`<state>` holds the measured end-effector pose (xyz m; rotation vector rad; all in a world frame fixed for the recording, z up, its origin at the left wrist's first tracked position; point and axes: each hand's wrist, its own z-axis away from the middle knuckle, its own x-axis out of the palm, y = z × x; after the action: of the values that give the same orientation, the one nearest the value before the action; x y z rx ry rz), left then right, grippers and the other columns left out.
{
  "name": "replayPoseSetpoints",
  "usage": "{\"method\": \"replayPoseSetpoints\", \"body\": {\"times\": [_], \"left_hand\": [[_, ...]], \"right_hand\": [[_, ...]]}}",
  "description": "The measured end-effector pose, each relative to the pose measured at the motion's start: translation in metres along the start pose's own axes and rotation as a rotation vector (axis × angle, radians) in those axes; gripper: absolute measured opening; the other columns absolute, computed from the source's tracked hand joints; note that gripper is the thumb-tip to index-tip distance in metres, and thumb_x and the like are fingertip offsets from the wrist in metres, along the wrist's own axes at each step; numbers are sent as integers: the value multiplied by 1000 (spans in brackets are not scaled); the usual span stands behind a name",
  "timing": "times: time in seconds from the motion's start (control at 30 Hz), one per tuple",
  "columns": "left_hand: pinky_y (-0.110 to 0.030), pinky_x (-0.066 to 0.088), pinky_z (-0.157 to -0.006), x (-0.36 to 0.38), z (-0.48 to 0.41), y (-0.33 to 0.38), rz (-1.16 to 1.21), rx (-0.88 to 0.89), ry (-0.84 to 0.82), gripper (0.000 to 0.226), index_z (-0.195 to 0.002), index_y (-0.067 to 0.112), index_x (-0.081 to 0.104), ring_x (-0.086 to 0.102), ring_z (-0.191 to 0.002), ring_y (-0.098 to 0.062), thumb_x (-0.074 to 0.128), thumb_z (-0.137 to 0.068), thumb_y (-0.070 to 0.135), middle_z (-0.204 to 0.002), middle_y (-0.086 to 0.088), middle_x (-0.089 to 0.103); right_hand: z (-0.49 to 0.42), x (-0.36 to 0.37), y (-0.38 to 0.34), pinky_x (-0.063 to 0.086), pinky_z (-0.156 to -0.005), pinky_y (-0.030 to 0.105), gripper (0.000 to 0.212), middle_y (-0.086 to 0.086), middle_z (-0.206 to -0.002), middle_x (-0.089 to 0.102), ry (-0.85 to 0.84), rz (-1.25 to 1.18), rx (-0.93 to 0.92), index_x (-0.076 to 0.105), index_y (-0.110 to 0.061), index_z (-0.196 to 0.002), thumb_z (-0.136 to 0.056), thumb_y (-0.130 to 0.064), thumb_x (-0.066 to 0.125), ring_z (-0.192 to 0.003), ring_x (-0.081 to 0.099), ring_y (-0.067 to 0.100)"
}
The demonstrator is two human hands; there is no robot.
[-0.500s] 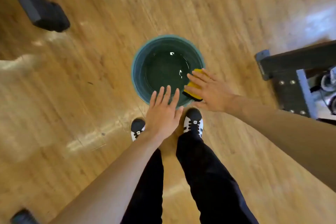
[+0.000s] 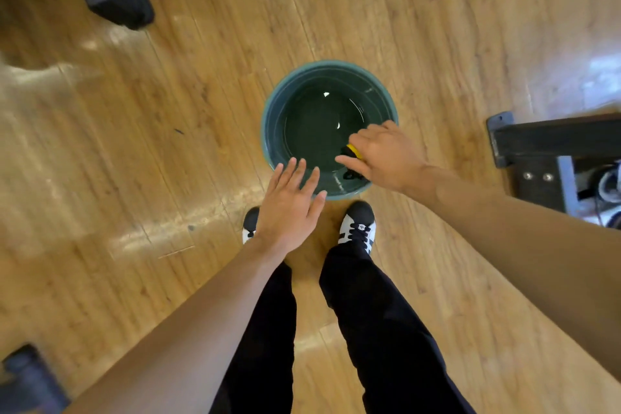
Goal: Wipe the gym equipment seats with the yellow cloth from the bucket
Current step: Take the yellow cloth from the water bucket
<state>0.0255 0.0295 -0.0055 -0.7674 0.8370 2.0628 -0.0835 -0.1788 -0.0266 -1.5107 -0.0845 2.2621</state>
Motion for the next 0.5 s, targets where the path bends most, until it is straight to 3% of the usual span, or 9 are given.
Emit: {"method": "replayPoseSetpoints", "body": {"times": [0.07, 0.27, 0.5], "left_hand": [[-41, 5, -129, -25, 20, -8, 38, -34, 19, 68, -155, 12, 41, 23, -156, -29, 12, -106, 50, -162, -15, 37], [-46, 20, -125, -136, 137, -34, 134, -180, 53, 72, -146, 10, 55, 45, -143, -35, 16, -102, 51, -145, -17, 58], [-41, 33, -109, -268, 320, -56, 293, -389, 290, 80, -131, 9, 65, 59, -124, -33, 10, -101, 60, -127, -12, 69]], "right_hand": [[7, -23, -22, 45, -79, 40, 55, 1, -80, 62, 24, 2, 74, 56, -18, -85, -96, -68, 33, -79, 59, 24], [50, -145, -109, 44, -81, 37, 56, -2, -78, 59, -150, 0, 245, 55, -19, -84, -92, -71, 36, -78, 59, 21], [85, -322, -249, 46, -83, 42, 52, 0, -75, 60, 14, -182, 398, 55, -15, -83, -92, -65, 43, -73, 58, 22]]}}
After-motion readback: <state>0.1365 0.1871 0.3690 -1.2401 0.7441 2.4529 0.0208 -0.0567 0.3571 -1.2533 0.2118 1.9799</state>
